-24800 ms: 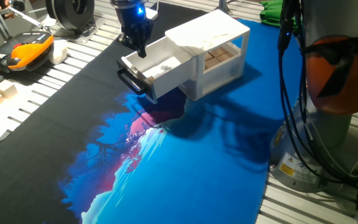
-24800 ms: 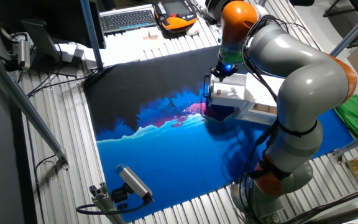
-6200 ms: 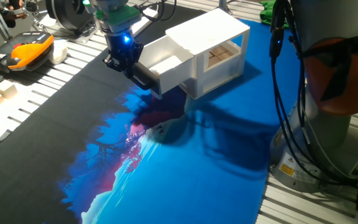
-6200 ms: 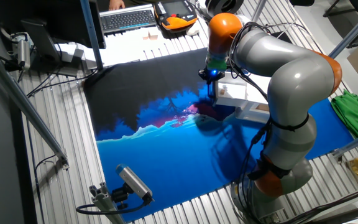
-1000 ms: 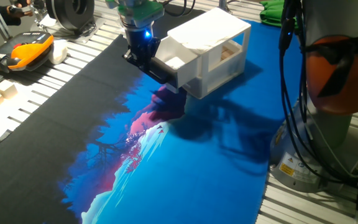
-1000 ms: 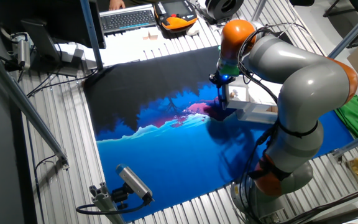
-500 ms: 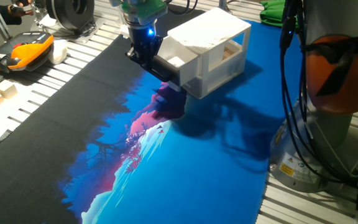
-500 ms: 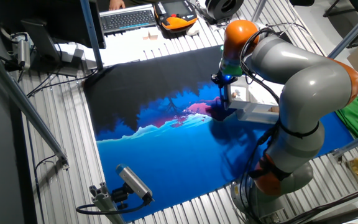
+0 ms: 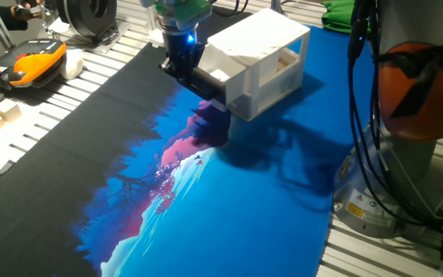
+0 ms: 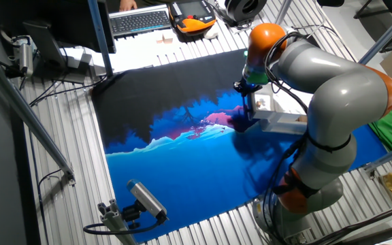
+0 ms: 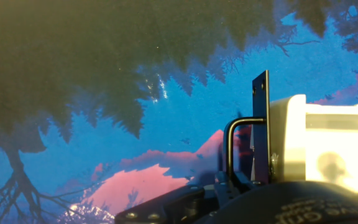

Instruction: Grasp the handle and close the drawer

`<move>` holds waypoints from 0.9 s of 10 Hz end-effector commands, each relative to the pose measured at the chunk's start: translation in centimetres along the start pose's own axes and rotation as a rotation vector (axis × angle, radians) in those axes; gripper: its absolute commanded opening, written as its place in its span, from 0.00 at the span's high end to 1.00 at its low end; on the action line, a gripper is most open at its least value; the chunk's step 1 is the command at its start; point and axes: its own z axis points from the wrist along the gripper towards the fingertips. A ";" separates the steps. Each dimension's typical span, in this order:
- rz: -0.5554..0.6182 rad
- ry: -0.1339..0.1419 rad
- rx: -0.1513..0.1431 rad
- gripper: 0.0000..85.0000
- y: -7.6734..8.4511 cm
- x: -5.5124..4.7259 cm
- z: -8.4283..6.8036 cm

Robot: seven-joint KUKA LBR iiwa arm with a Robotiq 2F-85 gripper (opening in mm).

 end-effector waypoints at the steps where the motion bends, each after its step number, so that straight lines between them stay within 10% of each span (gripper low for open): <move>1: -0.001 0.000 0.000 1.00 0.0 0.0 0.0; 9: -0.041 0.002 -0.011 1.00 0.4 0.2 0.2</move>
